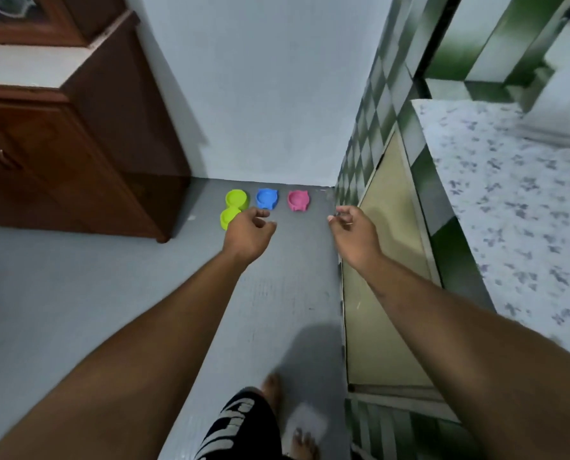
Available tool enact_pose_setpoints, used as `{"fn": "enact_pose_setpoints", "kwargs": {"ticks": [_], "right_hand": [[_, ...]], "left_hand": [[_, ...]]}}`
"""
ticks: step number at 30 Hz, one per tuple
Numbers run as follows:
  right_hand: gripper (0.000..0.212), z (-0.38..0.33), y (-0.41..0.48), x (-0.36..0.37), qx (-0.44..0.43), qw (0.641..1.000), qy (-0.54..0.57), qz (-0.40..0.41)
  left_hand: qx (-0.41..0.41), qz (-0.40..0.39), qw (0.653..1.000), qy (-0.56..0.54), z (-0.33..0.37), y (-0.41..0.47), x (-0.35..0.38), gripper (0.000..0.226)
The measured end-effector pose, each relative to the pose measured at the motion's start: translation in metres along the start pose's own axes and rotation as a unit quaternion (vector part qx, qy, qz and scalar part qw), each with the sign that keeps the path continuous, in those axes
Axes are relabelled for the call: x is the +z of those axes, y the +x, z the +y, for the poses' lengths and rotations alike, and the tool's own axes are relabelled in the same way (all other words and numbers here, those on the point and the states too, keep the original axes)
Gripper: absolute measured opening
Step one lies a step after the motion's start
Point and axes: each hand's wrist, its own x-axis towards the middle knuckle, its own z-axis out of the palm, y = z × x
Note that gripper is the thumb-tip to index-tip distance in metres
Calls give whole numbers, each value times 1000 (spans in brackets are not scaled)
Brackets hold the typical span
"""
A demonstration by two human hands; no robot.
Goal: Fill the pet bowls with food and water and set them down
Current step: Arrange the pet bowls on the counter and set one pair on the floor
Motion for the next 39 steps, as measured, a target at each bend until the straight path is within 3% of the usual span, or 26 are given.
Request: {"fn": "enact_pose_setpoints", "kwargs": {"ticks": [9, 17, 25, 34, 39], "right_hand": [[29, -4, 136, 58, 42, 999, -21, 3], [30, 34, 263, 146, 116, 993, 0, 16], [31, 149, 403, 215, 153, 988, -10, 10], [25, 335, 554, 309, 187, 982, -38, 3], [15, 429, 625, 353, 220, 971, -78, 60]], "left_hand": [[-33, -20, 999, -2, -29, 156, 9, 23], [-74, -29, 997, 0, -90, 308, 43, 23], [-113, 6, 993, -18, -183, 453, 125, 16], [-120, 32, 992, -31, -325, 613, 261, 19], [-158, 53, 984, -63, -406, 680, 318, 13]]}}
